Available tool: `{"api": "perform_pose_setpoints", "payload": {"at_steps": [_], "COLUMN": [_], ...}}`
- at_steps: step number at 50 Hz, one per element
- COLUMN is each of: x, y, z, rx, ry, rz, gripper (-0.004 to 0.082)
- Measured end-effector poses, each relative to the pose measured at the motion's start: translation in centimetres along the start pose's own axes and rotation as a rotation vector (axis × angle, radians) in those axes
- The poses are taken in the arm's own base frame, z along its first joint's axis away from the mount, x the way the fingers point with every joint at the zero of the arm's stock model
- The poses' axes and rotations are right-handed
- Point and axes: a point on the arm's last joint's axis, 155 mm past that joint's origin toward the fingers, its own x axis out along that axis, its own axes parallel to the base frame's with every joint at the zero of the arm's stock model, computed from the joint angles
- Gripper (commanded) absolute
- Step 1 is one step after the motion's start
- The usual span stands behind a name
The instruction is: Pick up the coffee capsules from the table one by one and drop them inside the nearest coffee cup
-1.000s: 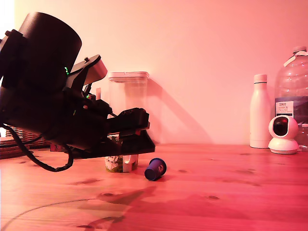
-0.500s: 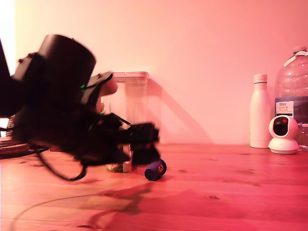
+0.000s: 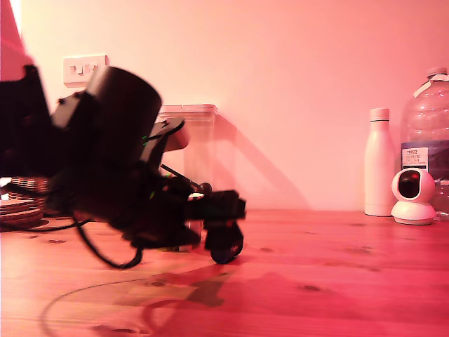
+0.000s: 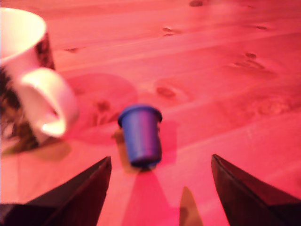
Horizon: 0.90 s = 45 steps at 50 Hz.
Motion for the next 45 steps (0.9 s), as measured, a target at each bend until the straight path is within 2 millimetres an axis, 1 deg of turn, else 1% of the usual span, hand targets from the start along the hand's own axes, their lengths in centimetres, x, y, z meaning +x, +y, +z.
{"api": "perform_pose_setpoints", "payload": {"at_steps": [6, 11, 20, 27, 38, 45], "x": [0.1, 0.3, 1.4, 2.0, 3.0, 3.1], "y": [-0.1, 0.1, 0.2, 0.5, 0.3, 0.6], "z": [0.3, 0.0, 0.0, -0.5, 0.5, -0.1], "rx": [-0.001, 0.001, -0.001, -0.002, -0.022, -0.031], "ry": [-0.003, 0.015, 0.031, 0.064, 0.057, 0.089], "rz": [0.000, 0.005, 0.011, 0.011, 0.006, 0.015], "gripper": [0.0606, 0.0606, 0.0606, 0.0606, 0.0603, 0.0601]}}
